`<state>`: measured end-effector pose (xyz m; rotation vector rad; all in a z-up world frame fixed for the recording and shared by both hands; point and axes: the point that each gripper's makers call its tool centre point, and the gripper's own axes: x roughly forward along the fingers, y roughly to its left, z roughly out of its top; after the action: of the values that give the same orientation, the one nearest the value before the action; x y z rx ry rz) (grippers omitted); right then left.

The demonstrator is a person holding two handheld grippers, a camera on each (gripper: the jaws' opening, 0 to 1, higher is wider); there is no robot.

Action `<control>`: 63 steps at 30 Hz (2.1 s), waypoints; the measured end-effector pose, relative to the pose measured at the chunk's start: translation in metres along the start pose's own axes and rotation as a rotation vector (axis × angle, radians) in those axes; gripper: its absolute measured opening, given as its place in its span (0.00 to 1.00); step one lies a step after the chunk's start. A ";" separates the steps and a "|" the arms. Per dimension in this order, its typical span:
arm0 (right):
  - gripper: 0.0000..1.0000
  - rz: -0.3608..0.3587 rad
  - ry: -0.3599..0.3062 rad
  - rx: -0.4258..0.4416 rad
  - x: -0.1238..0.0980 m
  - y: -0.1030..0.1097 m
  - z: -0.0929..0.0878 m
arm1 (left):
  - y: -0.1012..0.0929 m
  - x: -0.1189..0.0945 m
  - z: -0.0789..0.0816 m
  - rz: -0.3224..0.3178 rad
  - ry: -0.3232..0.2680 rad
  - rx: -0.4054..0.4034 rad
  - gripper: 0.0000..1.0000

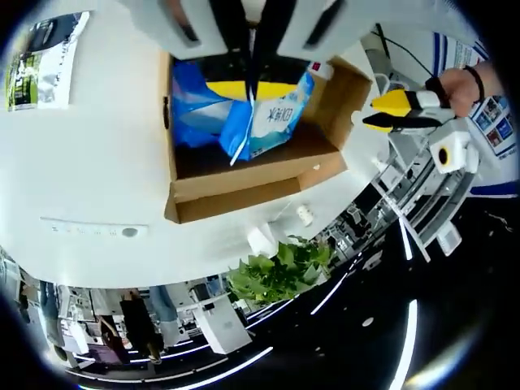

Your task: Operate the shoe box by opening the lid, removing the specified soft item, and placing it in the target area until the item is outside and the box remains undamaged.

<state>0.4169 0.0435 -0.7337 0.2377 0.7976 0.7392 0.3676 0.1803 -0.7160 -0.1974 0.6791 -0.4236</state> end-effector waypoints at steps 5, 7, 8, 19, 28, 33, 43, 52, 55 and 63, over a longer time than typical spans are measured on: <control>0.00 -0.004 0.005 0.003 -0.006 -0.004 -0.002 | -0.002 0.009 -0.004 -0.012 0.020 0.005 0.28; 0.00 -0.006 0.004 0.005 -0.008 -0.005 -0.002 | -0.004 0.012 -0.005 -0.017 0.027 0.011 0.29; 0.00 -0.008 0.003 0.002 -0.008 -0.007 -0.001 | -0.004 0.013 -0.005 -0.018 0.029 0.014 0.29; 0.00 -0.012 0.004 0.014 -0.007 -0.023 -0.001 | -0.001 0.034 -0.003 -0.029 0.065 0.031 0.29; 0.00 -0.014 0.005 0.023 -0.007 -0.031 -0.002 | -0.004 0.060 -0.008 -0.050 0.118 0.025 0.32; 0.00 -0.009 0.003 0.036 -0.006 -0.033 -0.002 | -0.006 0.070 -0.016 -0.060 0.149 0.034 0.33; 0.00 -0.005 0.002 0.042 -0.005 -0.036 -0.005 | -0.004 0.081 -0.029 -0.065 0.214 0.060 0.34; 0.00 -0.001 0.004 0.057 -0.005 -0.039 -0.009 | -0.008 0.091 -0.035 -0.085 0.241 0.044 0.34; 0.00 -0.002 0.003 0.056 -0.004 -0.040 -0.009 | -0.012 0.092 -0.033 -0.102 0.234 0.051 0.27; 0.00 -0.003 -0.007 0.059 -0.003 -0.038 -0.009 | 0.000 0.093 -0.029 -0.006 0.197 -0.020 0.08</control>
<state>0.4287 0.0133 -0.7552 0.2918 0.8137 0.7124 0.4134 0.1385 -0.7909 -0.1777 0.8769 -0.4462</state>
